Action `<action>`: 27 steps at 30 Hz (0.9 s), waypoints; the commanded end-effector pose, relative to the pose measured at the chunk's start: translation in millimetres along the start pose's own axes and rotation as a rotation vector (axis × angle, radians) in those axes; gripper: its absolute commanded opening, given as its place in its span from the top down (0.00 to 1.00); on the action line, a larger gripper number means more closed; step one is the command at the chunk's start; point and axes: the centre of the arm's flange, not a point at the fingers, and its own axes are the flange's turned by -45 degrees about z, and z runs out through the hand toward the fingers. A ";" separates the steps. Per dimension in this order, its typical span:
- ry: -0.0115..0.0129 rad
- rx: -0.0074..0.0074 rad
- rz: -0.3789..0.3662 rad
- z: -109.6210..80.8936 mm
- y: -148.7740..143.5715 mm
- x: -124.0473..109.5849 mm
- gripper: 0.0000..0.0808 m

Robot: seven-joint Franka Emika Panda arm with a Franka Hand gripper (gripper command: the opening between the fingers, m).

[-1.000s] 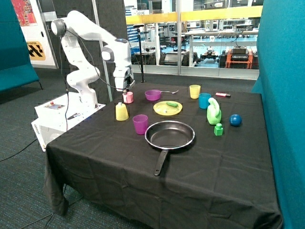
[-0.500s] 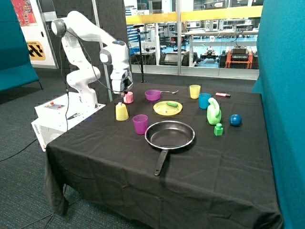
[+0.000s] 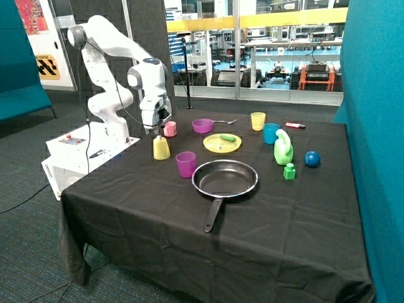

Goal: Roll the dices in the bowl

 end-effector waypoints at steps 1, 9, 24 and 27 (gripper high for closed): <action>0.0020 -0.0003 0.007 9.0 2.5 -10.2 0.50; 0.0020 -0.0003 -0.004 13.8 -3.2 -12.4 0.52; 0.0020 -0.0003 -0.016 20.8 -8.9 -12.1 0.54; 0.0020 -0.0003 -0.018 23.0 -10.1 -12.9 0.54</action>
